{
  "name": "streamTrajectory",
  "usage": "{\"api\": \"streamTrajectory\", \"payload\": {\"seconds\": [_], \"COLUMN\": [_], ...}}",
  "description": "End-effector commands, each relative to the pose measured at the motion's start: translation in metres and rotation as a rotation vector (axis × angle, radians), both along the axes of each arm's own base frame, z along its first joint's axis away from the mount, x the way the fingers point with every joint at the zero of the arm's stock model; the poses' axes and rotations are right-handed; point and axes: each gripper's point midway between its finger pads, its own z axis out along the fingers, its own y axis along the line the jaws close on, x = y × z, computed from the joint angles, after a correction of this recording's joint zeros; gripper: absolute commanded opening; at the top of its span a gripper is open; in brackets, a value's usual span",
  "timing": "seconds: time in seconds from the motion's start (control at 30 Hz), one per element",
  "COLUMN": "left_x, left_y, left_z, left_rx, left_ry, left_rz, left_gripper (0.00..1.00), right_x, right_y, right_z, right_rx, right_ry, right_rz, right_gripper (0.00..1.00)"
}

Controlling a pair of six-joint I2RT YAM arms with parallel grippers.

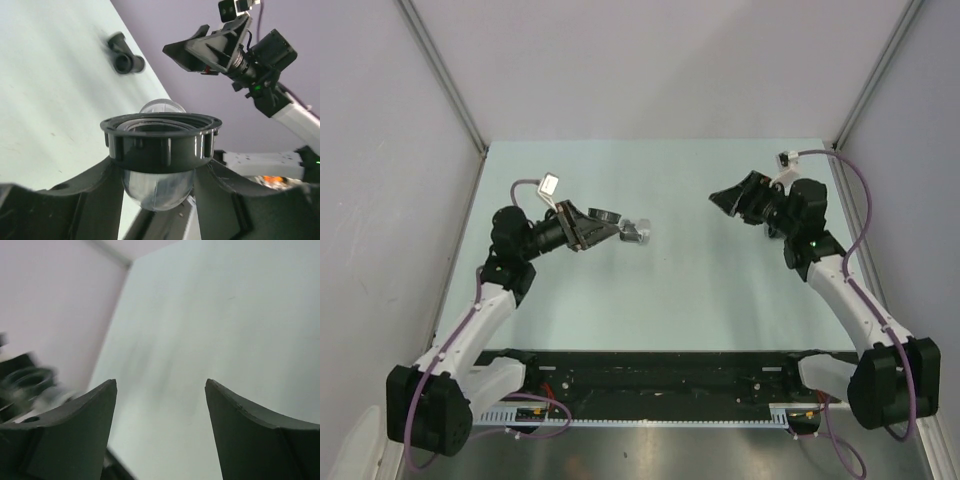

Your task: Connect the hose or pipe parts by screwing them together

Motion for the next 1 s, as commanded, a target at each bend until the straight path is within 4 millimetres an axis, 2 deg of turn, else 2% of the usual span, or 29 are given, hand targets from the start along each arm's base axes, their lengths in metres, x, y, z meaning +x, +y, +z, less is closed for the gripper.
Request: {"api": "streamTrajectory", "payload": {"seconds": [0.0, 0.03, 0.07, 0.1, 0.13, 0.2, 0.23, 0.27, 0.37, 0.47, 0.53, 0.57, 0.67, 0.83, 0.9, 0.97], "left_x": [0.006, 0.005, 0.004, 0.001, -0.001, -0.003, -0.005, -0.004, -0.005, -0.004, -0.003, -0.003, -0.002, -0.001, -0.002, -0.001], "left_y": [0.026, 0.029, 0.032, 0.034, 0.035, 0.040, 0.043, 0.047, 0.057, 0.059, 0.060, 0.060, 0.061, 0.061, 0.061, 0.061], "left_z": [-0.003, 0.000, -0.001, -0.004, -0.004, -0.015, -0.015, -0.025, -0.033, -0.030, -0.030, -0.031, -0.030, -0.032, -0.033, -0.035], "left_rx": [0.283, 0.301, 0.326, 0.338, 0.349, 0.386, 0.396, 0.423, 0.453, 0.457, 0.462, 0.462, 0.464, 0.465, 0.466, 0.468], "left_ry": [-0.104, -0.129, -0.151, -0.148, -0.161, -0.169, -0.187, -0.184, -0.197, -0.214, -0.212, -0.209, -0.210, -0.203, -0.200, -0.194], "left_rz": [0.105, 0.118, 0.114, 0.110, 0.113, 0.125, 0.140, 0.165, 0.222, 0.243, 0.249, 0.245, 0.251, 0.251, 0.251, 0.249], "left_gripper": [0.00, 0.00, 0.00, 0.00, 0.00, 0.00, 0.01, 0.00, 0.00, 0.00, 0.00, 0.00, 0.00, 0.00, 0.00, 0.00], "right_x": [0.063, 0.078, 0.084, 0.094, 0.107, 0.118, 0.121, 0.129, 0.136, 0.142, 0.145, 0.148, 0.156, 0.161, 0.163, 0.168], "right_y": [-0.091, -0.104, -0.118, -0.147, -0.162, -0.182, -0.199, -0.205, -0.229, -0.250, -0.261, -0.258, -0.260, -0.265, -0.258, -0.248], "right_z": [-0.044, -0.047, -0.056, -0.061, -0.072, -0.082, -0.092, -0.101, -0.127, -0.141, -0.149, -0.159, -0.165, -0.197, -0.207, -0.206], "right_rx": [-0.424, -0.480, -0.560, -0.617, -0.655, -0.702, -0.721, -0.746, -0.846, -0.908, -0.910, -0.905, -0.912, -0.922, -0.893, -0.846], "right_ry": [0.048, 0.059, 0.071, 0.093, 0.126, 0.146, 0.181, 0.209, 0.297, 0.339, 0.365, 0.376, 0.386, 0.474, 0.484, 0.467], "right_rz": [-0.358, -0.392, -0.416, -0.508, -0.551, -0.567, -0.583, -0.577, -0.571, -0.589, -0.583, -0.554, -0.517, -0.450, -0.409, -0.377], "right_gripper": [0.76, 0.76, 0.76, 0.76, 0.75, 0.75, 0.75, 0.75, 0.76, 0.76, 0.76, 0.75, 0.75, 0.74, 0.73, 0.70]}}
